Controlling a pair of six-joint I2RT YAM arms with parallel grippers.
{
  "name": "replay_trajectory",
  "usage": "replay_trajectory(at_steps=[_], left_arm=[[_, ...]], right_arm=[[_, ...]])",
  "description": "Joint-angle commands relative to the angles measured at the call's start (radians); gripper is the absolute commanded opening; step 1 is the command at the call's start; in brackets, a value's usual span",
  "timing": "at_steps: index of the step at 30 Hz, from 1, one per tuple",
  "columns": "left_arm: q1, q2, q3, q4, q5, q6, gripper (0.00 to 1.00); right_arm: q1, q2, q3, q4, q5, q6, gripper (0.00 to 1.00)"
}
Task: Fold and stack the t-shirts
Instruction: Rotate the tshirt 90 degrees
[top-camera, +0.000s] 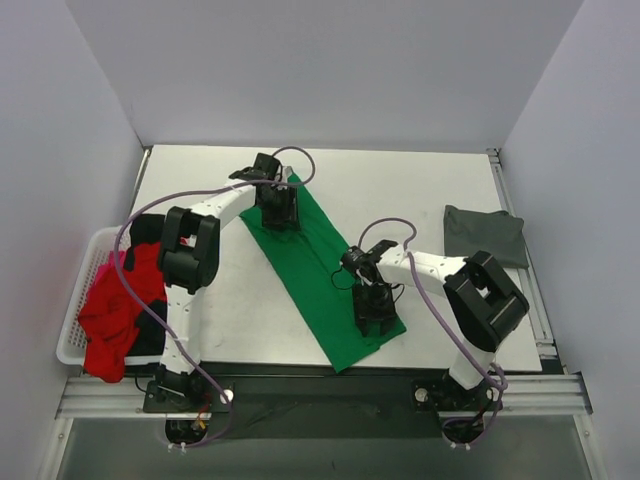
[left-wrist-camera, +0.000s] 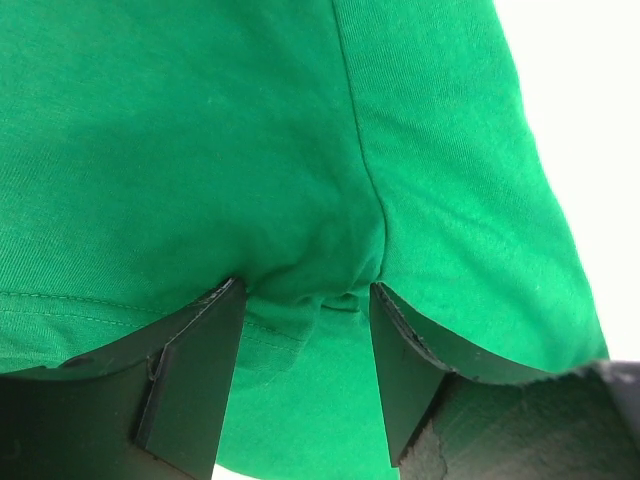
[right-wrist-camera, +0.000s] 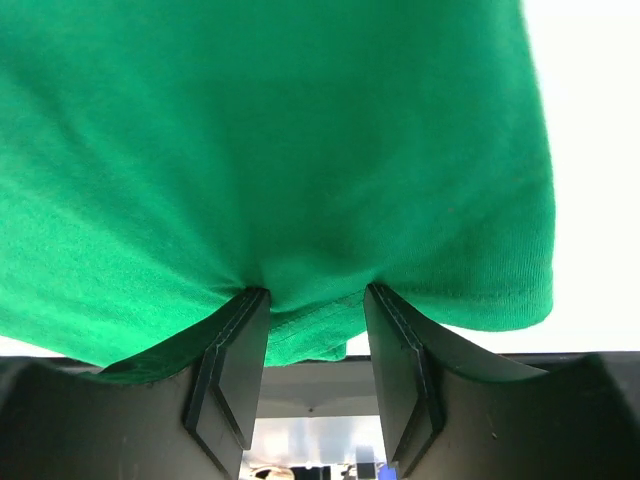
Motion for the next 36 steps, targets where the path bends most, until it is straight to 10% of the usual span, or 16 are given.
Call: replay_trajectory(at_steps=[1,22,36], left_arm=[[0.002,0.091,0.056,0.019,-0.046,0.08,0.63],[-0.067,0.324,0.404,0.108,0.132,0.147,0.63],[-0.081,0.036,0.36,0.145,0.148,0.057,0.65]], right_arm=[[0.056,0.055,0.03,-0.026,-0.024,0.048,0.44],[0.2,0.228,0.314,-0.028,-0.141,0.189,0.47],[0.162,-0.051,0.207,-0.137,-0.069,0.131,0.54]])
